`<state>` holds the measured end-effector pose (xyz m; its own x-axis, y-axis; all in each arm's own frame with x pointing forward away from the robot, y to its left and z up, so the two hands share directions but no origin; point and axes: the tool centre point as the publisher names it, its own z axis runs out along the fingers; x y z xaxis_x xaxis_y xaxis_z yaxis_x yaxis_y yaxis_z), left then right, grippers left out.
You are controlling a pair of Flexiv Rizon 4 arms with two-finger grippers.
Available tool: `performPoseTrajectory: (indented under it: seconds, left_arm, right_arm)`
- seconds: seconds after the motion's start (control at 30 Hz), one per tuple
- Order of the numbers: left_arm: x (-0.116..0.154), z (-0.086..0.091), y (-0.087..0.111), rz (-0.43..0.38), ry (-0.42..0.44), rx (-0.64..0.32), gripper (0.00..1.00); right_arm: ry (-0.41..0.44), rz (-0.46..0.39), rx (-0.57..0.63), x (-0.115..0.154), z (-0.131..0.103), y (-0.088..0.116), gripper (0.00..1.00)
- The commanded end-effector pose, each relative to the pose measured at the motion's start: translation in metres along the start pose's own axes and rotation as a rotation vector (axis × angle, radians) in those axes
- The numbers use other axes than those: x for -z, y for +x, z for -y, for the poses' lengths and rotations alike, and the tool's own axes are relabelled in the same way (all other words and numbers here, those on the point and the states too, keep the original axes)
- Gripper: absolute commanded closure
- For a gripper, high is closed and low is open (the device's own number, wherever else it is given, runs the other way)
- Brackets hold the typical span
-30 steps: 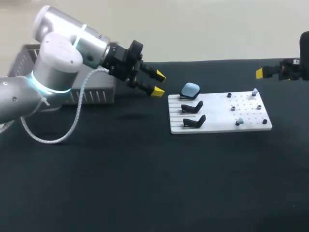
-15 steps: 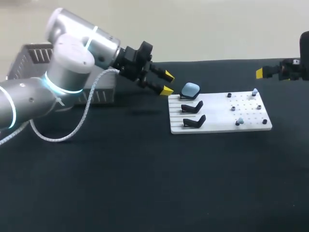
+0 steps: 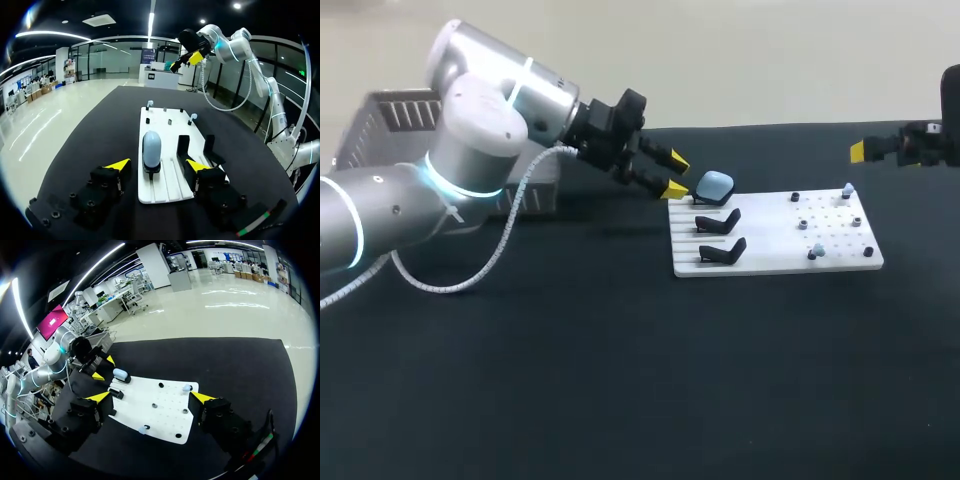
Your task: Pick up each earbud case from the left stands, insert the matching earbuds, close the lid, and place the case in the box.
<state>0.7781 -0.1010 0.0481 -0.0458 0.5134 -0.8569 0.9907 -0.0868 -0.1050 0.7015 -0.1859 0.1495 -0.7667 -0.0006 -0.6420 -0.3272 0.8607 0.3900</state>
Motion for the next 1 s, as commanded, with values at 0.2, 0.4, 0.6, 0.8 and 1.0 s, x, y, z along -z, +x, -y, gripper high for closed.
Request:
performPoseTrajectory:
  seconds: [0.2,0.4,0.6,0.8,1.0]
  left_arm:
    - [-0.005,0.006,0.001,0.005,-0.021,-0.013,0.30]
    - [-0.008,0.007,0.002,0.013,-0.030,-0.012,0.34]
    - [-0.013,0.008,0.002,0.010,-0.026,-0.012,0.38]
    - [-0.014,0.005,0.002,0.004,-0.023,-0.015,0.37]
    - [-0.013,0.000,0.001,-0.003,-0.029,-0.019,0.33]
  right_arm:
    - [0.002,0.000,0.000,0.000,0.000,0.000,0.00]
    - [0.002,0.000,0.000,0.000,0.000,0.000,0.00]
    - [0.002,0.000,0.000,0.000,0.000,0.000,0.00]
    - [0.002,0.000,0.000,0.000,0.000,0.000,0.00]
    - [0.002,0.000,0.000,0.000,0.000,0.000,0.00]
